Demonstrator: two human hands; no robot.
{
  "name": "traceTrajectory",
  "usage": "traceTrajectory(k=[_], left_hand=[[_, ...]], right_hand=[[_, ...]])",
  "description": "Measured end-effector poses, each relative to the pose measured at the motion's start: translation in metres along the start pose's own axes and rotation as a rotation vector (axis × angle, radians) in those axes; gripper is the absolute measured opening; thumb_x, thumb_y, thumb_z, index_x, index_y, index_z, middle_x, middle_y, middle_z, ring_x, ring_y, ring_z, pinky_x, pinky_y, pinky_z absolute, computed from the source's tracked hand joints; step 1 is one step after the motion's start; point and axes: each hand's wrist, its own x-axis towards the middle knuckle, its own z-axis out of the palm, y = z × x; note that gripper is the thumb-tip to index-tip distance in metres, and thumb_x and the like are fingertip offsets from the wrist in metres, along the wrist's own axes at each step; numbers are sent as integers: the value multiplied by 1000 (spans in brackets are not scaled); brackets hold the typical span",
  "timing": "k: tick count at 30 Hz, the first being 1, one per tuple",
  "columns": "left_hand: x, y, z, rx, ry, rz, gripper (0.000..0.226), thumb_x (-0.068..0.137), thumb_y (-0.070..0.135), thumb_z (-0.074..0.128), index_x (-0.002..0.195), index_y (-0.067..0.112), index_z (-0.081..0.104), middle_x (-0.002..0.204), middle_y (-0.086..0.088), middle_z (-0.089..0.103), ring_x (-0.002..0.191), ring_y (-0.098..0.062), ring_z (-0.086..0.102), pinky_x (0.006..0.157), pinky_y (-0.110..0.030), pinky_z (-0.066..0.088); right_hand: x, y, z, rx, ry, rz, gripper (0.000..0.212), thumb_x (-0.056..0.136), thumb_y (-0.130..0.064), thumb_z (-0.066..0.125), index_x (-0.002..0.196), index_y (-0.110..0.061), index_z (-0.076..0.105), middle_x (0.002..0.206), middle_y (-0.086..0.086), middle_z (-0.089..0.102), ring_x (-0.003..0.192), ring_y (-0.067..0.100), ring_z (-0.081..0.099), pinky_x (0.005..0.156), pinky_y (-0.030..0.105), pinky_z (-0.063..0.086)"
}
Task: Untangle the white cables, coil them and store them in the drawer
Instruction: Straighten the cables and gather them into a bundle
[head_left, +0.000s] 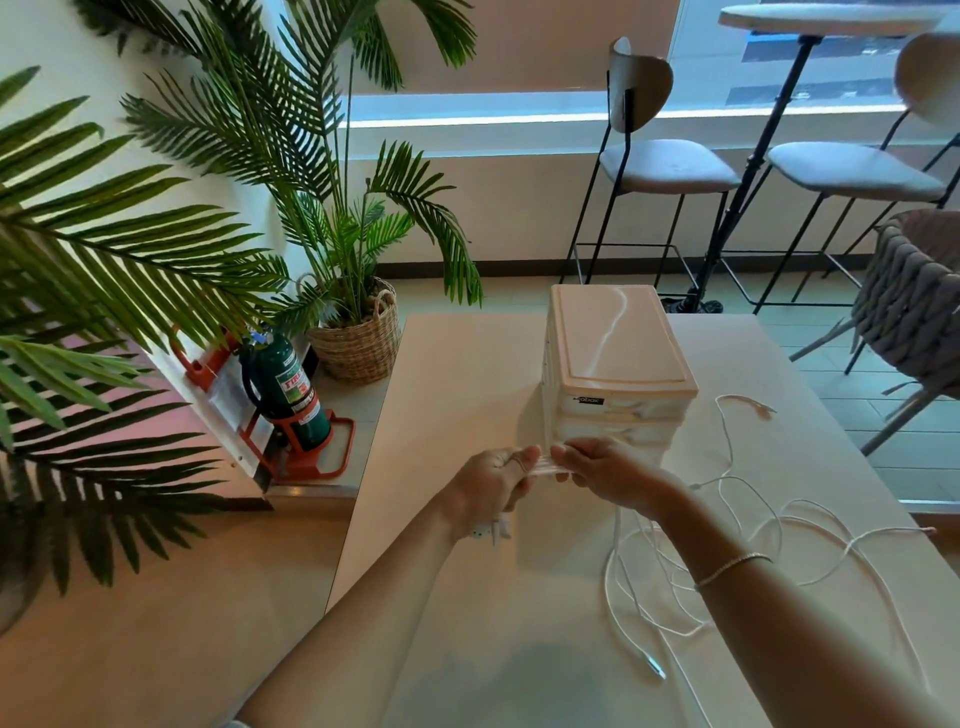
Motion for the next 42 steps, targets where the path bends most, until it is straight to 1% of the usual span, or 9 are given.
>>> traceTrajectory(k=[4, 9, 11, 16, 20, 25, 32, 36, 42], left_hand=[[5, 4, -10, 158, 107, 6, 36, 98, 35, 40, 69, 16, 49, 54, 5, 41, 40, -3, 33, 45, -19, 29], [4, -6, -23, 523, 136, -20, 35, 98, 36, 39, 88, 10, 61, 81, -5, 58, 78, -18, 53, 65, -23, 38], [-1, -6, -19, 540, 81, -13, 38, 98, 35, 39, 96, 6, 63, 81, -3, 58, 73, -17, 52, 60, -19, 36], [-10, -2, -8, 447, -40, 8, 37, 99, 32, 39, 65, 22, 52, 59, 7, 46, 38, 2, 38, 45, -10, 30], [-6, -4, -15, 582, 81, 16, 45, 98, 40, 35, 61, 22, 52, 65, -1, 53, 56, -13, 48, 51, -19, 34], [10, -16, -23, 796, 244, 48, 40, 100, 28, 38, 96, 0, 65, 94, -18, 70, 93, -31, 61, 75, -27, 36], [2, -20, -1, 892, 112, 264, 44, 99, 31, 39, 81, -3, 62, 86, -22, 68, 84, -35, 61, 79, -40, 44], [5, -28, -15, 906, 165, 193, 48, 99, 34, 36, 85, -3, 63, 91, -23, 68, 88, -36, 61, 81, -39, 42], [10, -39, -26, 973, 247, 103, 42, 99, 33, 37, 92, 0, 63, 96, -23, 66, 93, -39, 58, 74, -38, 41]], right_hand=[[-2, -7, 5, -143, 6, -25, 41, 97, -39, 37, 62, -24, 53, 60, -5, 46, 55, 10, 42, 54, 24, 32], [-9, -10, 19, -341, -25, -86, 39, 96, -41, 36, 61, -30, 51, 71, -1, 56, 70, 17, 52, 70, 30, 41], [-8, -3, 10, -361, -38, -47, 42, 97, -40, 36, 59, -29, 49, 66, -5, 51, 72, 18, 52, 73, 33, 43], [-5, 12, 1, -415, -54, 40, 43, 96, -44, 35, 58, -27, 47, 65, -5, 49, 71, 19, 51, 70, 33, 41], [-11, 2, -1, -261, 57, 53, 52, 97, -43, 33, 54, -21, 52, 59, -2, 49, 56, 15, 46, 56, 27, 35], [-25, -6, 28, -528, 198, -206, 50, 96, -41, 22, 90, -15, 63, 76, 7, 59, 72, 29, 59, 65, 37, 48], [-6, 25, 14, -660, 240, -15, 38, 98, -37, 32, 100, -18, 65, 98, 10, 68, 89, 31, 63, 70, 34, 45], [-11, 18, 26, -688, 196, -51, 36, 98, -35, 34, 104, -18, 65, 100, 11, 68, 90, 32, 62, 74, 35, 47], [-22, 10, 29, -514, -37, -76, 32, 96, -36, 42, 70, -27, 58, 76, -1, 60, 81, 23, 59, 69, 29, 40]])
